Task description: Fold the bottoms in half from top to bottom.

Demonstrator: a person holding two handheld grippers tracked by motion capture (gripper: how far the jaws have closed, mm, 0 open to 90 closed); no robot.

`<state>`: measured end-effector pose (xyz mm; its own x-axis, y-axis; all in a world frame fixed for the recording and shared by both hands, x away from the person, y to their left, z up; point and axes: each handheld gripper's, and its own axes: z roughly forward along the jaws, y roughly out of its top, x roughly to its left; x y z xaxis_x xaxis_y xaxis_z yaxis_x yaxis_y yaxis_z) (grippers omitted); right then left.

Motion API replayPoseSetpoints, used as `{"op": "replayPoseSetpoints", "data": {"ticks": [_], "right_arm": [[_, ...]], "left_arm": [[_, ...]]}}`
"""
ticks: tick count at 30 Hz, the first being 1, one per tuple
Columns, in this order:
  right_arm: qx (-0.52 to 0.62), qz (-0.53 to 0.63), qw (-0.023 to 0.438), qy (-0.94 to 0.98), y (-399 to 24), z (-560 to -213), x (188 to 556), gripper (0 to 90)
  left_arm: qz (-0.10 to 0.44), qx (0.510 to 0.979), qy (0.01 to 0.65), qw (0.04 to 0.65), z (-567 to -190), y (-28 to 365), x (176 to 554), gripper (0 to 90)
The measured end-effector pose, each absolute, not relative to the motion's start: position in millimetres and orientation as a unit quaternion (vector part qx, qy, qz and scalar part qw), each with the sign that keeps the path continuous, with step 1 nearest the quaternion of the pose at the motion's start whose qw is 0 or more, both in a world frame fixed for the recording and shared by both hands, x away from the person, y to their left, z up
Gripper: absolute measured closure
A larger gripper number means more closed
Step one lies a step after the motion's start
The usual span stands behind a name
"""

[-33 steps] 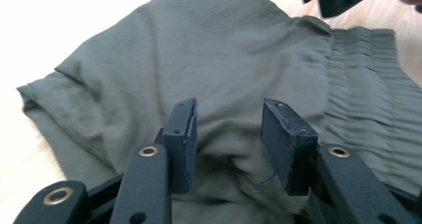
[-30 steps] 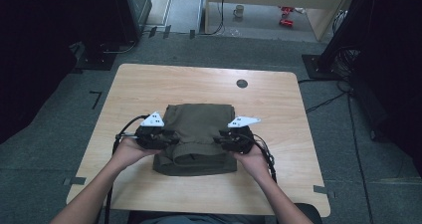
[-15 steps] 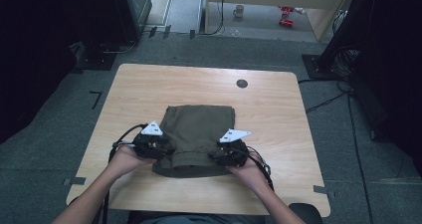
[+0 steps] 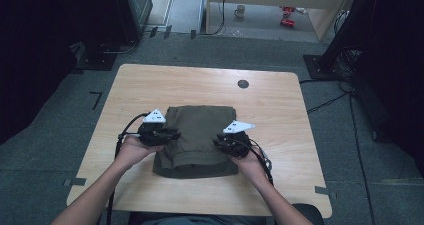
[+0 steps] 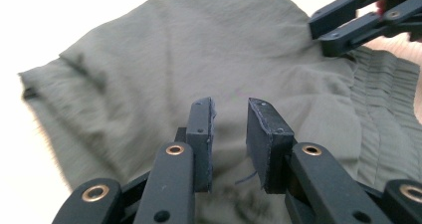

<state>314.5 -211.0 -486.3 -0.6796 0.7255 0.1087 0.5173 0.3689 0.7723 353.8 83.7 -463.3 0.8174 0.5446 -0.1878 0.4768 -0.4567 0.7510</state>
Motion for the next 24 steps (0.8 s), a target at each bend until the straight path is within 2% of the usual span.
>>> {"op": "replayPoseSetpoints", "data": {"ticks": [3,7,11,13,19,24], "right_arm": [[0.381,0.423,0.113,0.814,-210,-484,311,68.6],[0.370,0.432,0.110,0.815,-209,-479,296,63.1],[0.358,0.426,0.112,0.823,-208,-479,282,63.5],[0.356,0.414,0.113,0.830,-208,-482,277,65.2],[0.348,0.410,0.093,0.838,-211,-494,273,59.7],[0.341,0.406,0.105,0.841,-208,-504,271,59.9]], "left_arm": [[0.021,0.861,0.290,0.418,-464,77,349,70.6],[0.013,0.869,0.277,0.409,-459,76,329,61.3],[0.018,0.869,0.263,0.418,-458,79,307,63.4],[0.020,0.878,0.262,0.399,-469,79,301,64.2],[0.038,0.879,0.276,0.388,-488,81,290,58.9],[0.029,0.874,0.285,0.392,-495,81,294,58.6]]}}
